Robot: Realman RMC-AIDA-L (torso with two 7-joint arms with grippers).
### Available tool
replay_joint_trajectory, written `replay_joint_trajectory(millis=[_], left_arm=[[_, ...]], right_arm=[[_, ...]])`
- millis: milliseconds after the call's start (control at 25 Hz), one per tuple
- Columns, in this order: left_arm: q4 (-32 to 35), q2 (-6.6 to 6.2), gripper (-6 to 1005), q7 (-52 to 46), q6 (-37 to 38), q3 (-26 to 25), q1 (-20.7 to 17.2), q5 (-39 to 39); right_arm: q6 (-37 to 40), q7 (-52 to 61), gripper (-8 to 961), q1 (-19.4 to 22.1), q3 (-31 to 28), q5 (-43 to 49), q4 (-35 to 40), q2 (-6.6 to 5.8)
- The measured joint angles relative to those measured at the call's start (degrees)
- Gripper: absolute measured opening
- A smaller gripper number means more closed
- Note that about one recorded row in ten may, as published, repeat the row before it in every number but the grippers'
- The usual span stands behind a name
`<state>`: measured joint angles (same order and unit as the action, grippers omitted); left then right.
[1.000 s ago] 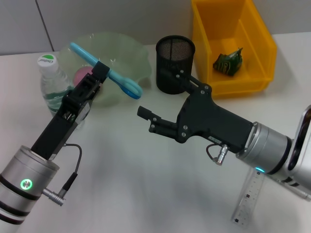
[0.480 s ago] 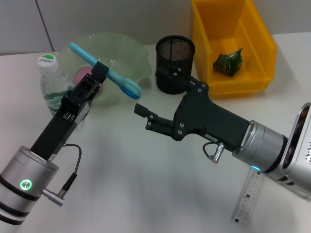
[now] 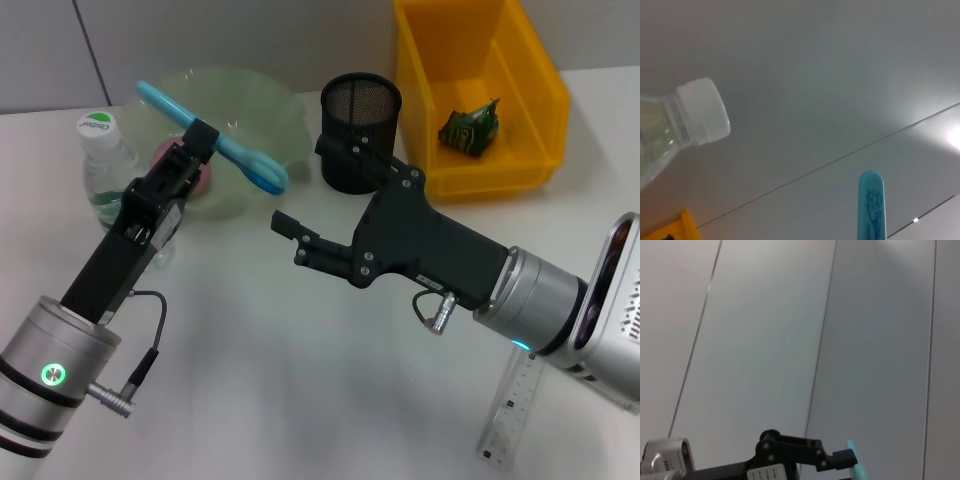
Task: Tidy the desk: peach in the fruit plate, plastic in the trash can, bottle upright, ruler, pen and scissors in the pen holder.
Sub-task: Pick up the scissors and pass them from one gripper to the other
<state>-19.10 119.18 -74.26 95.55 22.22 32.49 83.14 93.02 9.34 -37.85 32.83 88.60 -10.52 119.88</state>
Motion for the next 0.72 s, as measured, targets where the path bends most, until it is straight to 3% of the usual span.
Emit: replay_joint_trajectory(millis=[360,720], left_arm=[[-0.9,0.00,229,0.0,-1.3,-2.2,0.0,0.0],[-1.7,0.00,230,-1.6,-0.2,-2.6,0.3,0.4]], right_arm=[[-1.3,-2.3,769,-1.4,-0.2,0.1,-1.1,0.01],[-1.8,-2.4,766,-1.6,-4.9,0.2,-2.1,0.00]])
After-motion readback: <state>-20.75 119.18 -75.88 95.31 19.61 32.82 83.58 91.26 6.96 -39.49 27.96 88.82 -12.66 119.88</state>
